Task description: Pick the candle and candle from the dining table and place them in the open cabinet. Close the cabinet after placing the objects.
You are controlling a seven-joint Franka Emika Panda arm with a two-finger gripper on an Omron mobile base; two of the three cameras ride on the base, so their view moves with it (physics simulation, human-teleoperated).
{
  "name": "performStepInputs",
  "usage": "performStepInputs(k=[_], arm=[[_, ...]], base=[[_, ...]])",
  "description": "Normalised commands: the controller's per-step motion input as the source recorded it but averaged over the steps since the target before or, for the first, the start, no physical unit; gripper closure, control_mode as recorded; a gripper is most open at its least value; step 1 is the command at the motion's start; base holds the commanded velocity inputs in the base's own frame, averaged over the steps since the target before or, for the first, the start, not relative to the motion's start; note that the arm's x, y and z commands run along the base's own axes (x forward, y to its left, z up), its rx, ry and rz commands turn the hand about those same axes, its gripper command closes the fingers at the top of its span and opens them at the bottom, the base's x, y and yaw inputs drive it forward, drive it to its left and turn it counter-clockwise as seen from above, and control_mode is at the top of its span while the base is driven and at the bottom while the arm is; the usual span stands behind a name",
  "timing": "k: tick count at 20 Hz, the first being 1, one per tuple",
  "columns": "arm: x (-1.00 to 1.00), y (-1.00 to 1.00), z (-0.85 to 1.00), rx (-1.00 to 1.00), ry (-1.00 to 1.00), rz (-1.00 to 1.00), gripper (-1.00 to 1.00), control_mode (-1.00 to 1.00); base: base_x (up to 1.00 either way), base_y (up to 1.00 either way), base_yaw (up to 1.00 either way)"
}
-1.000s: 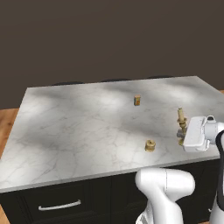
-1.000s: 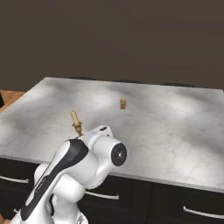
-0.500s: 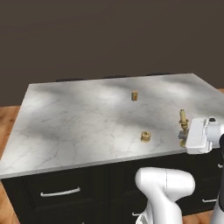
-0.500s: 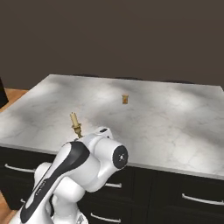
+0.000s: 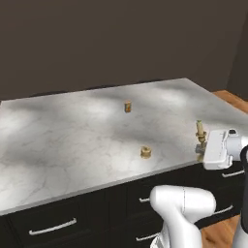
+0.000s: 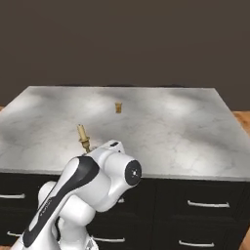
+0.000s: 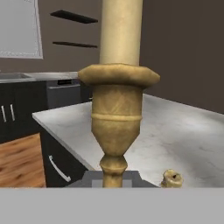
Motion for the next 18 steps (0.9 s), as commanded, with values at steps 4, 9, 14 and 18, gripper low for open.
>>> performStepInputs(k=[4,9,14,18], arm=[[0.00,0.00,0.00,0.00,0.00,0.00,1.00,1.00],[0.00,0.00,0.00,0.00,0.00,0.00,1.00,1.00],[0.00,0.00,0.00,0.00,0.00,0.00,1.00,1.00],[0.00,0.00,0.00,0.00,0.00,0.00,1.00,1.00]], base=[[-0.24,0.00,-0.47],[-0.23,0.00,-0.47],[-0.16,0.00,-0.54],[-0.20,0.00,-0.54]])
